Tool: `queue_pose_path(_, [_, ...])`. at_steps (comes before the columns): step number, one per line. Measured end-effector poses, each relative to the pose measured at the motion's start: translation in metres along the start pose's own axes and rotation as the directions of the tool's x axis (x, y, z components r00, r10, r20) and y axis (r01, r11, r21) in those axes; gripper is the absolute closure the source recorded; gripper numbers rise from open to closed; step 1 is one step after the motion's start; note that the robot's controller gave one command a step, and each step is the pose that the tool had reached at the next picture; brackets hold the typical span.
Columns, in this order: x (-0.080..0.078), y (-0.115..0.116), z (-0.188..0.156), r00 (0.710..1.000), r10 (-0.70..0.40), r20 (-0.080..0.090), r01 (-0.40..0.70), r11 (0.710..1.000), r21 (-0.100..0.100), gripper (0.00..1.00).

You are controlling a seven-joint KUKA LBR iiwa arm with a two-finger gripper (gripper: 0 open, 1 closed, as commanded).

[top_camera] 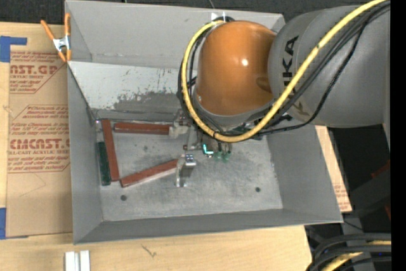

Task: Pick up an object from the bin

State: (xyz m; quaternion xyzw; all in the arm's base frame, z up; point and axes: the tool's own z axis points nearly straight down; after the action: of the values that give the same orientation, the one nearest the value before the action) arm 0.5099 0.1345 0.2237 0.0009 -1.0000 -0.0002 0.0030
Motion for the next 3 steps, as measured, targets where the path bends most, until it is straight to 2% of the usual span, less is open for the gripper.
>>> queue_pose_path(1, [-0.002,-0.001,-0.003,1.000,0.001,0.007,-0.001,1.000,-0.001,0.00])
queue_pose_path(2, [-0.015,-0.009,0.044,1.000,0.017,0.014,-0.017,1.000,-0.003,0.00])
queue_pose_path(3, [-0.029,-0.008,0.147,0.982,0.187,0.017,-0.187,0.982,-0.008,1.00])
